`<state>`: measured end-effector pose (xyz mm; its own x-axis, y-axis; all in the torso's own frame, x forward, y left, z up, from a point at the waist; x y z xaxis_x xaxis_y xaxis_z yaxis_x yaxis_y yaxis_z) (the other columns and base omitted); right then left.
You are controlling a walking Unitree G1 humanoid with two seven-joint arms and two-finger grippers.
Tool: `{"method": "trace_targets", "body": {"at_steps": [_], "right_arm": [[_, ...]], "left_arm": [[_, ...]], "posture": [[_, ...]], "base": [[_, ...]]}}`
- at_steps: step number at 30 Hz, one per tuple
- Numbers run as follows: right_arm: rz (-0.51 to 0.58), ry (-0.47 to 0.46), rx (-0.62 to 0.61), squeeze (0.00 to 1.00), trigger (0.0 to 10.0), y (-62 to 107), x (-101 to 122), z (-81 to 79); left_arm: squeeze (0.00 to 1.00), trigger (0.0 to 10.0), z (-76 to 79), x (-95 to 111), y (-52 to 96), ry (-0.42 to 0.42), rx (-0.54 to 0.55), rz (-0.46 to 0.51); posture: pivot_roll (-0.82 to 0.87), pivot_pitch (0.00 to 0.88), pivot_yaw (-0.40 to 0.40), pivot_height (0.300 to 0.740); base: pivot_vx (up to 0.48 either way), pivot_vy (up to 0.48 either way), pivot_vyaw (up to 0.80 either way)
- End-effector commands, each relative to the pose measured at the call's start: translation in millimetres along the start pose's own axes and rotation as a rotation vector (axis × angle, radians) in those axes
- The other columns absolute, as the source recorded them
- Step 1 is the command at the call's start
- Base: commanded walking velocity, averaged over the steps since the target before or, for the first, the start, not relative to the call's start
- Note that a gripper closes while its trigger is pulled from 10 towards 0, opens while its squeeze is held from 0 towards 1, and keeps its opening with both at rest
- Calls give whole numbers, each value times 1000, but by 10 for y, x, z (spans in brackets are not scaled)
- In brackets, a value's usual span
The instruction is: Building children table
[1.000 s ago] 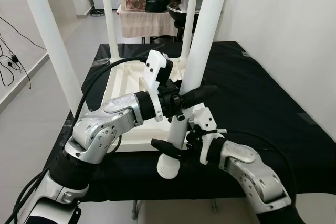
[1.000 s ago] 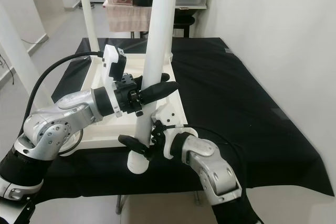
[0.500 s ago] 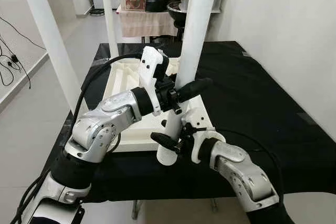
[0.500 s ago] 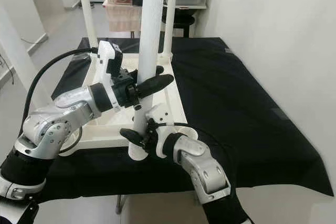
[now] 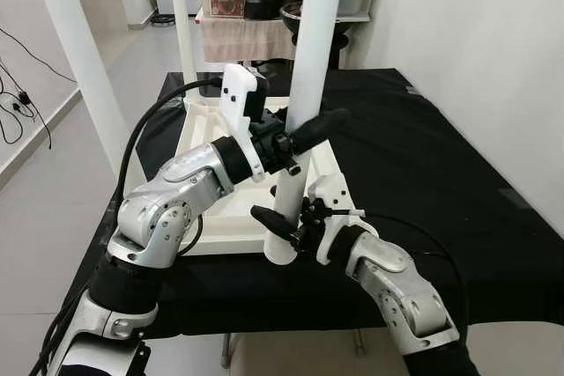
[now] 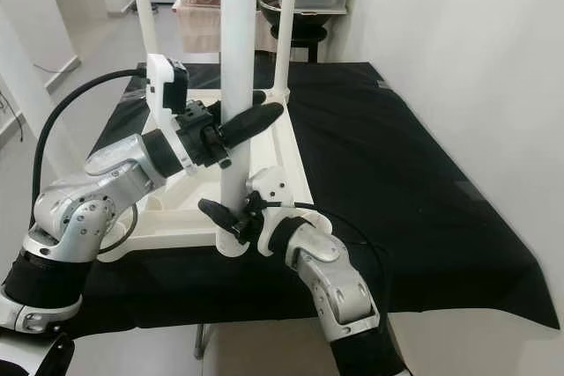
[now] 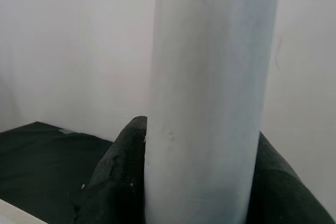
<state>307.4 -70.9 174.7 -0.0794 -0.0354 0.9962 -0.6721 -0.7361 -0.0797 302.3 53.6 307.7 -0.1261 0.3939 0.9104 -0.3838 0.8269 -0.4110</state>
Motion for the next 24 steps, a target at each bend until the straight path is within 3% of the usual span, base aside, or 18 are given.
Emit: {"method": "trace_targets", "body": {"at_steps": [1,5,6,8,9,13,14,15,24], "right_arm": [[13,-11,-12,1000,10000,-76,29,-10],[12,41,1,1000,10000,-159,22,-74],[6,51,12,855,10000,-188,16,-96],[3,55,21,855,10000,-204,13,-110],[4,59,34,0,10000,-232,21,-130],[7,65,52,0,10000,-276,39,-155],[7,67,58,0,6863,-288,41,-160],[7,67,56,0,0,-295,41,-155],[15,64,36,0,0,-306,39,-123]], "left_arm": [[0,0,223,-53,-121,94,-134,20],[0,0,237,-52,-140,102,-141,28],[0,0,242,-53,-146,104,-143,29],[0,0,245,-54,-150,104,-144,29],[0,0,249,-56,-154,105,-146,30],[0,0,265,-65,-162,108,-151,28],[0,0,272,-70,-165,108,-153,26],[0,0,276,-73,-165,109,-154,25],[0,0,294,-92,-173,116,-158,26]], "posture": [[-30,0,-33,740],[-31,0,-34,740],[-31,0,-35,740],[-31,0,-35,740],[-31,0,-35,740],[-27,0,-42,740],[-27,0,-42,740],[-27,0,-43,740],[-32,0,-43,740]], "base": [[0,0,0],[0,0,0],[0,0,0],[0,0,0],[0,0,0],[0,0,0],[0,0,0],[0,0,0],[0,0,0]]}}
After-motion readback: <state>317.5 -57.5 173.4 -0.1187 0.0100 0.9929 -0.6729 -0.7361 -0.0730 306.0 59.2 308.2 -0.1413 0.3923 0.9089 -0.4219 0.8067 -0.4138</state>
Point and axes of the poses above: a point about 5 cm out from each wrist's last joint towards the gripper, its own y axis pointing back from the gripper into the wrist, its own x axis along the axis of the wrist's last joint, z = x × y, the point moved 1 cm from there along -y, pointing out of the wrist towards the gripper, and after that the axes turned 3 degrees about y, right-handed, at the moved point
